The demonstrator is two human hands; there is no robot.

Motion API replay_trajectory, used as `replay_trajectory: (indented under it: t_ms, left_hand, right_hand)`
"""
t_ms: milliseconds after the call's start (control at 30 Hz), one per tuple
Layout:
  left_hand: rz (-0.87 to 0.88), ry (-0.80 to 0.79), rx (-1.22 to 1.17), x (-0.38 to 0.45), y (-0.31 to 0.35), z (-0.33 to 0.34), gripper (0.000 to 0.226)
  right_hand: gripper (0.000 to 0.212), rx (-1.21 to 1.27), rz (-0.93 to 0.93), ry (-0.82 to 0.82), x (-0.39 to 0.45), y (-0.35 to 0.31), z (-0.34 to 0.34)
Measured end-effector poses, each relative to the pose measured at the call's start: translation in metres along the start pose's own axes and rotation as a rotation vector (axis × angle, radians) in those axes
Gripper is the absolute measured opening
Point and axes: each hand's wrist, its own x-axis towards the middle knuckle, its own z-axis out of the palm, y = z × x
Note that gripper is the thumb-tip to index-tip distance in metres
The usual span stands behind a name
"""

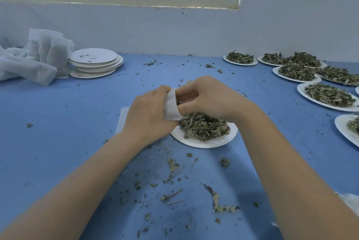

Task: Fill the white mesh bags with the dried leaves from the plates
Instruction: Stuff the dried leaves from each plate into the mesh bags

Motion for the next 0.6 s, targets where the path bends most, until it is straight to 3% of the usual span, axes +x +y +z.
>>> replay_trajectory:
  t_ms: [100,200,333,467,533,600]
  left_hand:
    - [-0.086,0.011,-0.104,0.000,0.002,-0.001,0.028]
    - [-0.065,0.004,-0.138,0.000,0.002,-0.002,0.038]
    - [-0.002,-0.014,-0.087,-0.001,0.001,0.000,0.048]
    - [0.010,-0.029,-0.059,0.001,-0.005,-0.003,0.064]
    - [0.009,-0.030,-0.026,0.001,-0.008,-0.003,0.064]
    - [-0.012,-0.041,-0.008,0.001,-0.011,-0.003,0.060]
  right_hand:
    - [0.020,0.069,-0.018,0.084,0.002,0.004,0.002]
    - [0.010,-0.068,-0.001,0.205,0.010,0.002,0.016]
    - [0.008,-0.080,0.019,0.101,0.014,0.003,0.025]
    - [0.028,0.039,-0.032,-0.037,0.005,0.007,0.007]
    - [0.028,0.096,-0.023,0.005,0.002,0.008,-0.003]
    - [0.016,-0.082,0.037,0.105,-0.001,0.011,-0.014]
